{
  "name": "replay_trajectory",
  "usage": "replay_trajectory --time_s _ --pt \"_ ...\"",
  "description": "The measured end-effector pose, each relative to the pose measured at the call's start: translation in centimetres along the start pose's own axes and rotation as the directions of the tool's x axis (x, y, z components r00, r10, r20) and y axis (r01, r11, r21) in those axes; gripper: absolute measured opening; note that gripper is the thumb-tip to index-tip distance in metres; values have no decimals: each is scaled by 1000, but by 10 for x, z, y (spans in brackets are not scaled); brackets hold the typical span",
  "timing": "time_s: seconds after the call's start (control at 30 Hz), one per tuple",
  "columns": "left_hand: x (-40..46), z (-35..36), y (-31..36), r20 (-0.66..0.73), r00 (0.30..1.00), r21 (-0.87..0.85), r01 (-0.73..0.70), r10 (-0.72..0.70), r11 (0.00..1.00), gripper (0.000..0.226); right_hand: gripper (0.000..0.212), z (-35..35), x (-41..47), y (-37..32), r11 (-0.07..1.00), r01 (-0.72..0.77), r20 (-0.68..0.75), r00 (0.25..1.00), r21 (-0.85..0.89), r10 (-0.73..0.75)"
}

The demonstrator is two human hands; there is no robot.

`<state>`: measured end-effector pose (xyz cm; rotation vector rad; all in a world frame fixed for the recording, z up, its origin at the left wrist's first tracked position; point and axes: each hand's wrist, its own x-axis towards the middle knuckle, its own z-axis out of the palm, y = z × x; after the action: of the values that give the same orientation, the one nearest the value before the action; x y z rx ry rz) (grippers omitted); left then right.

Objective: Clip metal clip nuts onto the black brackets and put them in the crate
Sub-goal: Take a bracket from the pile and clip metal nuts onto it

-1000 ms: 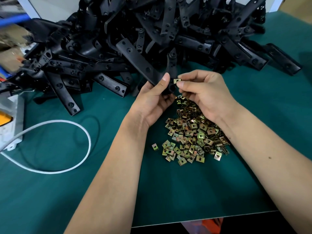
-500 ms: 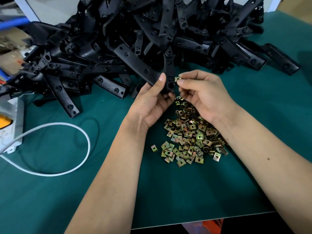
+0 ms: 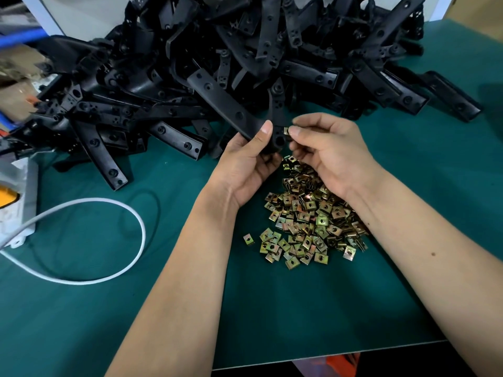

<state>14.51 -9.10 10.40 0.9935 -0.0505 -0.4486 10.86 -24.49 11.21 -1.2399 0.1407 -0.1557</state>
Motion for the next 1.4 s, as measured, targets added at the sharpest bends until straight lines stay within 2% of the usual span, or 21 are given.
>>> replay_trajectory --time_s 0.2,0.37,0.47,0.67,0.73,0.8,0.87,0.9,0.93,1.1,1.23,1.3,1.4 --pt "-3 0 2 16 1000 44 9 -10 999 6 25 -6 1 -2 989 110 46 993 -96 -106" --pt "-3 -2 4 37 999 133 25 -31 991 5 28 -10 3 -4 976 117 150 985 -184 -90" --pt "-4 -2 3 50 997 123 48 -55 991 6 29 -12 4 -3 967 149 175 978 -209 -113" --pt "0 -5 3 -8 998 201 -54 56 978 8 26 -11 6 1 887 240 121 970 -393 -209" --pt "1 -6 4 -52 996 128 -68 75 989 10 20 -10 7 5 737 301 116 949 -606 -293" --pt "1 -10 6 -75 993 29 -84 86 996 10 20 -11 8 10 442 365 226 914 -820 -336" --pt "1 -13 7 -77 991 -2 -106 106 994 17 27 -11 9 14 163 371 333 917 -914 -221" --pt "0 -14 8 -80 990 3 -115 115 993 21 29 -10 9 15 89 358 341 926 -929 -162" --pt "0 -14 8 -85 989 8 -121 121 993 24 29 -8 9 15 63 347 337 933 -936 -130" --pt "-1 -16 9 -76 989 38 -128 131 991 11 12 -2 5 10 130 363 345 928 -923 -143" --pt "-2 -17 10 -21 992 68 -122 124 990 3 11 -4 2 7 186 392 369 918 -901 -147" --pt "-3 -18 10 18 995 64 -99 98 993 1 11 -5 2 6 340 395 326 914 -853 -242" --pt "-5 -18 11 94 994 79 -55 47 995 5 15 -6 5 3 678 320 114 937 -661 -331"
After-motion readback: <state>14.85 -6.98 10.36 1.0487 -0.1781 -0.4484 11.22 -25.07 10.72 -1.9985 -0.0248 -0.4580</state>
